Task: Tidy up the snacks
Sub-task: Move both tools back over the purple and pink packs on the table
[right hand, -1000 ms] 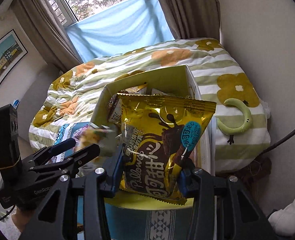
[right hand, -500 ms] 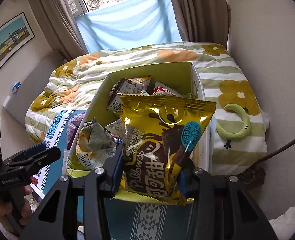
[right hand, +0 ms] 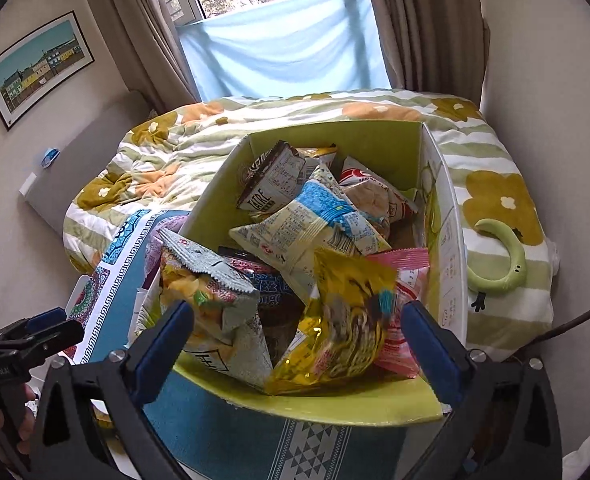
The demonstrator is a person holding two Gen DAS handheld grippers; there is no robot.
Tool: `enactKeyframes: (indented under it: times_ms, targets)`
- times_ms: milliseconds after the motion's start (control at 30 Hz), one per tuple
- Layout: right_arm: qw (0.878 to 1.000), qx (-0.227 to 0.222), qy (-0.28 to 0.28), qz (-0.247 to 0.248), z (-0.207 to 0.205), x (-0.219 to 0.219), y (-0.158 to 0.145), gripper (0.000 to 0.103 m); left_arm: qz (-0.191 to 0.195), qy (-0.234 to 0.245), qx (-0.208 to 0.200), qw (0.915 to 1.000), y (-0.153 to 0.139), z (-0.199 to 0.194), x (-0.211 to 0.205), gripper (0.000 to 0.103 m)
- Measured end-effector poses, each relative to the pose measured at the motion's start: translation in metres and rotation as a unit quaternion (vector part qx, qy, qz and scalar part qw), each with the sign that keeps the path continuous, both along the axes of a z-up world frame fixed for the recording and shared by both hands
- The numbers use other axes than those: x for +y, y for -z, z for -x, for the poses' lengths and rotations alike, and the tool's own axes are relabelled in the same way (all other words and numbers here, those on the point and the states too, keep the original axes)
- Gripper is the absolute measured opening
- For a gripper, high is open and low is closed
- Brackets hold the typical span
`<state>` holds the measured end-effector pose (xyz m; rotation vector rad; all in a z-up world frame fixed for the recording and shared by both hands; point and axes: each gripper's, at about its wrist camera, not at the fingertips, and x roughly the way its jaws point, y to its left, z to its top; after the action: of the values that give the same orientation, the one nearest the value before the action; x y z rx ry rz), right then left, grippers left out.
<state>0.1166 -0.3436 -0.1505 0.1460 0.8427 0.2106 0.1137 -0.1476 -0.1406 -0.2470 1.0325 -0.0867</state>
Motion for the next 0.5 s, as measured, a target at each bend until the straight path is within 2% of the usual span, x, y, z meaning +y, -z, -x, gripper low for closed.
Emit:
enactKeyframes:
  times_ms: [200,333,500]
  targets:
    - [1.000,-0.023,0.000,0.021,0.017,0.003,-0.006,0.103,0.002,-0.020,0.004,0.9998,0.003,0.010,0.024,0.102]
    - [0.999,-0.021,-0.011,0.037,0.021,0.010,-0.016,0.103,0.009,-0.029,-0.006,0.9995,-0.004,0.015,0.036,0.102]
    - [0.998,-0.048,-0.026,0.031,0.029,0.029,-0.031,0.103,0.009,-0.030,-0.015,0.9994,-0.012,0.013,0.047,0.102]
